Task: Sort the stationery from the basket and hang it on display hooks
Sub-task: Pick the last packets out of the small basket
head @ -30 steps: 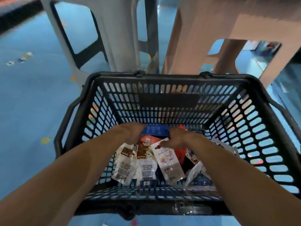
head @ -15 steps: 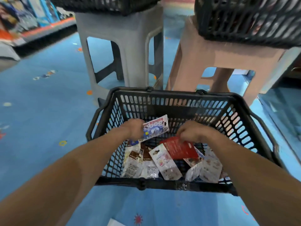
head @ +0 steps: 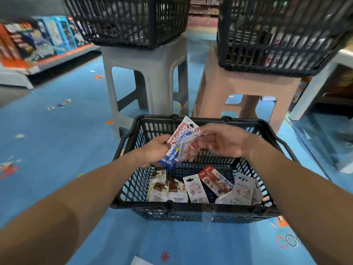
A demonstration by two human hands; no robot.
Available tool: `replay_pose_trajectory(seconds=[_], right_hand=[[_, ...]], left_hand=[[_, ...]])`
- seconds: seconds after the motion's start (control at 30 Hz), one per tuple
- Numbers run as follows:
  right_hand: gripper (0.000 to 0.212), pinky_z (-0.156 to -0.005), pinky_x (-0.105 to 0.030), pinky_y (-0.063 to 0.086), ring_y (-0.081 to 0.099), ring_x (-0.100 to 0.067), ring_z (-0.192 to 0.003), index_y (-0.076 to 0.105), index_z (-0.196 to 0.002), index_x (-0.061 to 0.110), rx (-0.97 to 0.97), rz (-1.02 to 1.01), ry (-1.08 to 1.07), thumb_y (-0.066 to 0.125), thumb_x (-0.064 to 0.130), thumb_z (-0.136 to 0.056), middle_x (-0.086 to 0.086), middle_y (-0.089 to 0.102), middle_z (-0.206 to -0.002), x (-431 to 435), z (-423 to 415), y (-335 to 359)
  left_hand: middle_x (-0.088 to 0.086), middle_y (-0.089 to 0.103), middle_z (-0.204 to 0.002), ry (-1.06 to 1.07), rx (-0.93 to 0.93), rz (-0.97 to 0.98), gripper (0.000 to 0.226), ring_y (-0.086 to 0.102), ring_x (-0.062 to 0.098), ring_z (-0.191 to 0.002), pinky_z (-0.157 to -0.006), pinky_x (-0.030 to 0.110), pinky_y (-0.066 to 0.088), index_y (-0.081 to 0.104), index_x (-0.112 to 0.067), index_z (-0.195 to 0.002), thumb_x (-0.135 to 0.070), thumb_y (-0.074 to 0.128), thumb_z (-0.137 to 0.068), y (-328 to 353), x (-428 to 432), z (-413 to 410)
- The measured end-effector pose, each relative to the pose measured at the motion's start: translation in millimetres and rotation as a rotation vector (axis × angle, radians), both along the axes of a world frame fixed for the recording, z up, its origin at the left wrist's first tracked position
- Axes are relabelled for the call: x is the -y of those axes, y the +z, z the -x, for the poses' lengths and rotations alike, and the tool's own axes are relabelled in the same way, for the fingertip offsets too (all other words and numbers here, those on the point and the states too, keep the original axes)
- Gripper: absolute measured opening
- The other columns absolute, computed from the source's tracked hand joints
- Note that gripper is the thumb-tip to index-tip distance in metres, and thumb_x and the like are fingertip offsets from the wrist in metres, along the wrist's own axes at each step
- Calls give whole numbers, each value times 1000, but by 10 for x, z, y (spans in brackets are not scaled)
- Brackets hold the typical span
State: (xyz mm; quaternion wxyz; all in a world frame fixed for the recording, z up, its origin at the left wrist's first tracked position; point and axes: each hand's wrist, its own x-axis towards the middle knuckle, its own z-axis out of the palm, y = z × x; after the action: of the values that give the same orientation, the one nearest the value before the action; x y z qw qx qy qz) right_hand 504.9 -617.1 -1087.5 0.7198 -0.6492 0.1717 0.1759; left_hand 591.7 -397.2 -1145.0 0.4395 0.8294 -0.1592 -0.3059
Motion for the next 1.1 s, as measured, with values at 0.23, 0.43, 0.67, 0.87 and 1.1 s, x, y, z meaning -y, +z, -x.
replay_pose_trajectory(seconds=[0.23, 0.43, 0.67, 0.87, 1.1], right_hand=[[20, -64, -29, 56, 71, -19, -75, 72, -100, 2, 131, 530, -61, 80, 10, -84, -12, 76, -91, -149, -117, -143], [31, -61, -27, 54, 71, -20, -74, 69, -104, -1, 230, 254, -415, 71, 29, -96, -14, 77, -103, -132, -320, -305], [26, -41, -21, 28, 44, -10, -43, 59, -84, 17, 229, 312, -487, 58, 33, -104, -10, 67, -76, -107, -417, -600], [36, -56, -33, 55, 68, -20, -61, 67, -94, 8, 68, 417, -333, 54, 40, -104, -2, 73, -69, 47, -410, -947], [29, -90, -35, 54, 64, -21, -98, 70, -105, 18, -466, 1195, 635, 63, 41, -88, -2, 67, -108, 468, -321, -1757]], left_hand=[[5, 76, -112, 74, -100, 81, 28, 74, 28, -102, -94, 55, 57, 57, -31, -127, -18, 38, -110, -62, -19, -36], [3, 78, -109, 161, -235, 182, 25, 75, 24, -104, -89, 51, 60, 57, -29, -128, -22, 41, -110, -153, 56, -107], [9, 75, -121, 63, -522, 253, 54, 68, 27, -119, -92, 48, 51, 56, -22, -137, -61, 41, -104, -293, 207, -75], [5, 76, -118, 6, -438, 98, 49, 73, 27, -109, -91, 55, 57, 53, -31, -133, -46, 73, -91, -534, 245, -168], [3, 71, -110, -67, -274, -246, 25, 73, 25, -98, -86, 50, 62, 55, -31, -108, -43, 72, -95, -720, 207, -251]])
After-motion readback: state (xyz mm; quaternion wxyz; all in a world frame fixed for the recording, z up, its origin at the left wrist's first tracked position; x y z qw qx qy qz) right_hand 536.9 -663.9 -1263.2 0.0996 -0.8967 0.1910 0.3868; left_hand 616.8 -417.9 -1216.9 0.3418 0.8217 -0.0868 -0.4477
